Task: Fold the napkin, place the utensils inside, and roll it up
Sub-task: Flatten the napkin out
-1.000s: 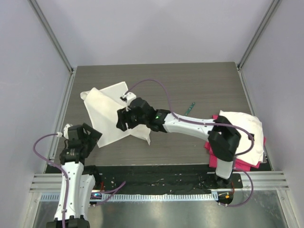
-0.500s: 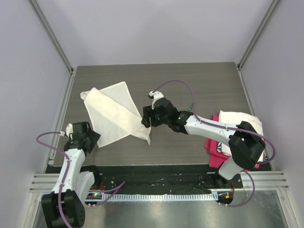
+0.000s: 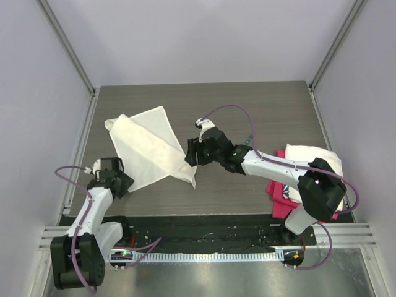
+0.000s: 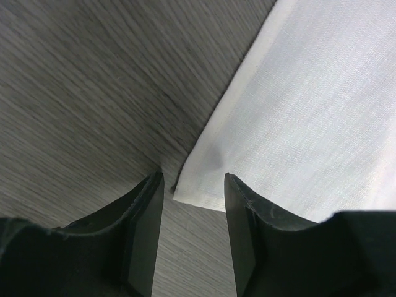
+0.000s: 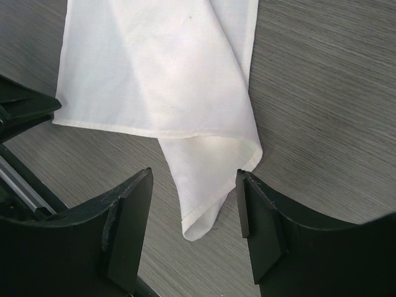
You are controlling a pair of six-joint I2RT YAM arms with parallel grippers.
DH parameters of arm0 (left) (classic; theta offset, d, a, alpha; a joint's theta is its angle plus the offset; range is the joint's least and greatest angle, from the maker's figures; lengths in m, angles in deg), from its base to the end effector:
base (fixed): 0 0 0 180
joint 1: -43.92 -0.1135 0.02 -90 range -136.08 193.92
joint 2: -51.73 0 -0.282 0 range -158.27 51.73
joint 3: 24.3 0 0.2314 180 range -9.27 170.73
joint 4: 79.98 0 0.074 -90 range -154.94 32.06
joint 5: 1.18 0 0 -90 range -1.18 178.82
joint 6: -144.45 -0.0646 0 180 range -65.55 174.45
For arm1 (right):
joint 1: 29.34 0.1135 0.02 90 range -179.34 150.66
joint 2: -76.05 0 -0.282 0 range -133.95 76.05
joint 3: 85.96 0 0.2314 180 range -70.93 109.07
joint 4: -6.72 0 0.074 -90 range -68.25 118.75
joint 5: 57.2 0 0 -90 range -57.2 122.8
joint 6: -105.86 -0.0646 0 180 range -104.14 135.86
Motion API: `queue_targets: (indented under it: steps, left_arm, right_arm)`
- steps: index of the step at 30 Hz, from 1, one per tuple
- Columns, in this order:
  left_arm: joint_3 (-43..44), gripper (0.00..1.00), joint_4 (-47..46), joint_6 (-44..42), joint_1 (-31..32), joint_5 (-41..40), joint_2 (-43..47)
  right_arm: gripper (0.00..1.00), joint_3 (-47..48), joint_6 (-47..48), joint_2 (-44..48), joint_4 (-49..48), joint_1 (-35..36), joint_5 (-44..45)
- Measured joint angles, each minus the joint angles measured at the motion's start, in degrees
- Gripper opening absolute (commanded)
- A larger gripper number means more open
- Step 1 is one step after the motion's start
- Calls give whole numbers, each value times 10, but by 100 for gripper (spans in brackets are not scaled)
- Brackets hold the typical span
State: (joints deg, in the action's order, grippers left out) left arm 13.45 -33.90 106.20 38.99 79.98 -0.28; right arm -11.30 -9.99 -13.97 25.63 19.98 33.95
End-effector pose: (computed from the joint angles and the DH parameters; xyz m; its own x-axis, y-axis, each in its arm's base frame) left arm 0.1375 0.0218 0.1590 -0.4098 -0.8142 -0.4112 -0.7794 0.5468 -0.3059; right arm 0.2342 0.2705 0.2562 -0.6562 -0.0947 -0.7486 -0.5126 0.7840 0.3502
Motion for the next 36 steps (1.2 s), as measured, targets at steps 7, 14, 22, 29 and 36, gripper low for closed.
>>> queue_targets:
  steps: [7, 14, 22, 29, 36]
  left_arm:
    - [31, 39, -21, -15, 15, 0, -71]
    - [39, 9, -38, -25, 16, 14, -101]
    - [60, 0, -59, -32, 18, 69, -142]
    - [145, 0, 2, -65, 1, 96, -102]
    - [254, 0, -26, -104, -72, 74, -49]
  right_arm:
    - [64, -4, -1, 3, -1, 0, -4]
    - [64, -15, 0, 16, -1, 0, -4]
    - [64, -30, 7, 14, -2, 0, -4]
    - [64, -31, 26, -33, 6, 0, -11]
    - [64, -31, 30, -67, 26, 11, -25]
